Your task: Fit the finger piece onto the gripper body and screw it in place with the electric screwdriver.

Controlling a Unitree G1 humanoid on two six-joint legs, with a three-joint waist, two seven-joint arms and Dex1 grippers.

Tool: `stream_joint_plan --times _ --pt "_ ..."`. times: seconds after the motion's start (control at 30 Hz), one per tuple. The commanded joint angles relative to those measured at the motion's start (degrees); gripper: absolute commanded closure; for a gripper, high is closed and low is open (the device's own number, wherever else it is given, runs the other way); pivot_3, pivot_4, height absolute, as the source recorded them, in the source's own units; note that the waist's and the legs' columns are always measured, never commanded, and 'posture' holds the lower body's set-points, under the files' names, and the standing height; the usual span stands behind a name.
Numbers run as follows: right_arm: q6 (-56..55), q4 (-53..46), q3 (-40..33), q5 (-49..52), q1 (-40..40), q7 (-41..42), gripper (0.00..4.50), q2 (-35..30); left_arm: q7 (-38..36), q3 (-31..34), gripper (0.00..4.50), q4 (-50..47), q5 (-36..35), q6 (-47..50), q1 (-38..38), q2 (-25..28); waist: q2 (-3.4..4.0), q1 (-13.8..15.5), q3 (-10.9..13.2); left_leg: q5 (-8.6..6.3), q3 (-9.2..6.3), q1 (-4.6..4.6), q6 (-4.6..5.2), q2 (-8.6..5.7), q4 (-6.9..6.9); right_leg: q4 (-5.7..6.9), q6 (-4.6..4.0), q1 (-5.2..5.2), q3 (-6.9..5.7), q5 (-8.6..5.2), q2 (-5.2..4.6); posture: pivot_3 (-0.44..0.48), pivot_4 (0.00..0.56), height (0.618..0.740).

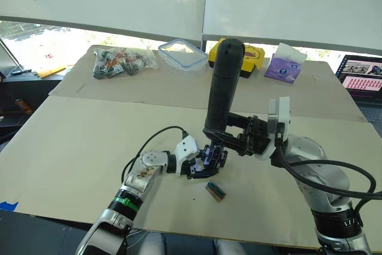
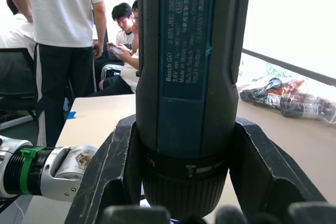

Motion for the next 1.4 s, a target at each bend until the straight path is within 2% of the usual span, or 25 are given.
stream_joint_plan --times 0.03,0.5,0.87,1.03,1.2,1.3,1.33,1.4 --pt "3.59 1.88 1.97 -2.07 0.79 -1.08 2.6 -0.8 -0.18 -0.97 1.22 -1.07 0.32 0.68 0.79 -0.2 0.0 0.04 -0.01 0.0 0.0 0.0 0.0 0.0 0.0 0.0 0.0 0.0 0.0 0.0 0.0 0.0 0.15 0.74" --pt "2.95 1.85 1.17 -1.73 1.65 -0.94 2.6 -1.45 -0.13 -0.95 1.22 -1.01 0.22 0.77 1.0 -0.13 0.01 0.02 -0.05 0.0 0.0 0.01 0.0 0.0 0.0 0.0 0.0 0.01 0.0 -0.01 0.0 0.0 0.15 0.74" --pt "-0.47 -0.28 -7.89 8.49 -7.1 4.76 2.6 -0.62 2.82 -0.22 1.22 0.62 1.48 0.43 0.17 -0.41 0.06 0.06 0.03 0.0 0.01 -0.09 0.0 0.0 0.01 0.01 0.05 -0.08 0.01 0.03 0.0 0.0 0.15 0.74" --pt "-0.11 -2.18 -10.29 11.95 -7.28 5.83 2.6 -1.14 3.66 -0.22 1.22 1.82 2.14 -0.06 -0.22 -0.78 0.06 0.16 0.03 0.0 -0.01 -0.09 0.0 0.0 -0.01 -0.01 0.29 -0.06 -0.01 0.15 0.0 0.0 0.15 0.74" --pt "0.59 -5.35 -12.72 14.64 -5.45 5.8 2.6 -3.3 3.51 0.43 1.22 1.57 0.77 0.95 0.25 -1.4 0.06 0.25 0.03 0.0 0.0 -0.09 0.0 -0.01 0.02 -0.01 0.0 -0.05 0.0 0.0 -0.01 0.0 0.15 0.74" --pt "1.06 -6.76 -14.32 16.24 -5.22 4.52 2.6 -4.59 3.45 0.97 0.45 1.1 0.41 0.12 0.45 -1.41 0.06 0.16 0.03 0.0 0.0 -0.08 0.0 -0.01 0.02 -0.01 0.0 -0.06 0.0 0.0 -0.01 0.0 0.15 0.74" --pt "1.36 -7.3 -15.04 16.96 -5.35 3.87 2.6 -5.09 3.57 1.11 0.03 0.97 0.57 -0.69 0.56 -1.23 0.06 0.17 0.03 0.0 0.0 -0.08 0.0 -0.01 0.01 0.0 -0.01 -0.06 0.0 0.0 -0.01 0.0 0.15 0.74" --pt "2.32 -8.26 -16.83 18.69 -5.59 2.49 2.6 -6.47 2.97 1.72 0.03 -0.06 0.09 -1.46 1.07 -0.3 0.06 0.17 0.03 0.0 0.0 -0.09 0.0 -0.01 0.01 0.0 -0.01 -0.07 0.0 0.0 -0.01 0.0 0.15 0.74"
